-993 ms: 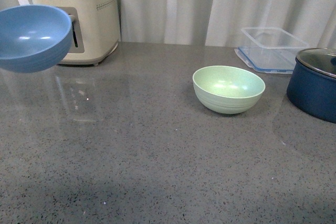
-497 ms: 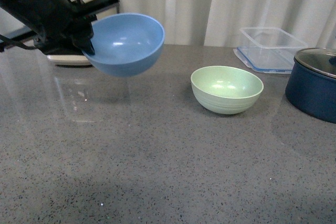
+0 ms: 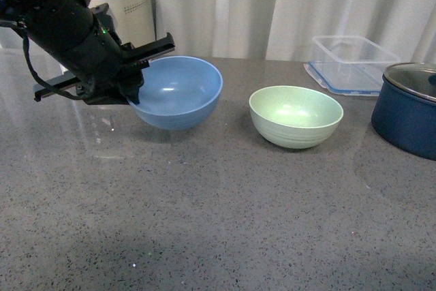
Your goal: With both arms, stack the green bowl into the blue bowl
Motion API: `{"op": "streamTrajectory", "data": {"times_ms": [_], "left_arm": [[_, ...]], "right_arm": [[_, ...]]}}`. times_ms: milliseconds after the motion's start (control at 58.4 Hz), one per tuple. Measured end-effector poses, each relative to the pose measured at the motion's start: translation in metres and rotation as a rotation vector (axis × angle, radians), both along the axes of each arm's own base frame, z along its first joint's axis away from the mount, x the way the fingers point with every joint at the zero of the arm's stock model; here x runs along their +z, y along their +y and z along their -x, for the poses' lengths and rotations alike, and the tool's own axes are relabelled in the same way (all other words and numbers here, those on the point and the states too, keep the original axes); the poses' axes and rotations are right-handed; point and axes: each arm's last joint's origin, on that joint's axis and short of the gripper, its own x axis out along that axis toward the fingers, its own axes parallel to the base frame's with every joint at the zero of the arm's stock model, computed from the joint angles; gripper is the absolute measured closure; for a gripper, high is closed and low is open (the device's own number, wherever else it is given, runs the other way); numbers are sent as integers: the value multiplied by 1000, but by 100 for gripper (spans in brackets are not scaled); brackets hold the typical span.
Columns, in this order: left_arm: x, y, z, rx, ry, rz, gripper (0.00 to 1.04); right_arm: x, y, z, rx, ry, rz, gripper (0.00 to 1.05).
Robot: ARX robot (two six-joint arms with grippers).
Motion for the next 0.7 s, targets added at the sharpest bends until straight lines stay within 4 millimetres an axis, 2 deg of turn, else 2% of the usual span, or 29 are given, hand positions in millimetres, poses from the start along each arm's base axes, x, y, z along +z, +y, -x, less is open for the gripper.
{"op": "streamTrajectory", "data": {"times_ms": [120,342,479,582,651,702], "left_arm": [[-11,-4,-4,-4,23,-10,101],[-15,-3,-8,-6,33,-3,100],[-13,-3,-8,-25,24,17,72],[-9,-3,-8,-43,7,37,58],[-2,-3,-5,-58,-28,54,47],[15,-1,3,-73,-103,62,35]], "right_arm": [[0,0,0,0,0,0,10],[0,0,0,0,0,0,10],[0,0,0,0,0,0,10],[0,0,0,0,0,0,10],[0,0,0,0,0,0,10],[0,0,0,0,0,0,10]]}}
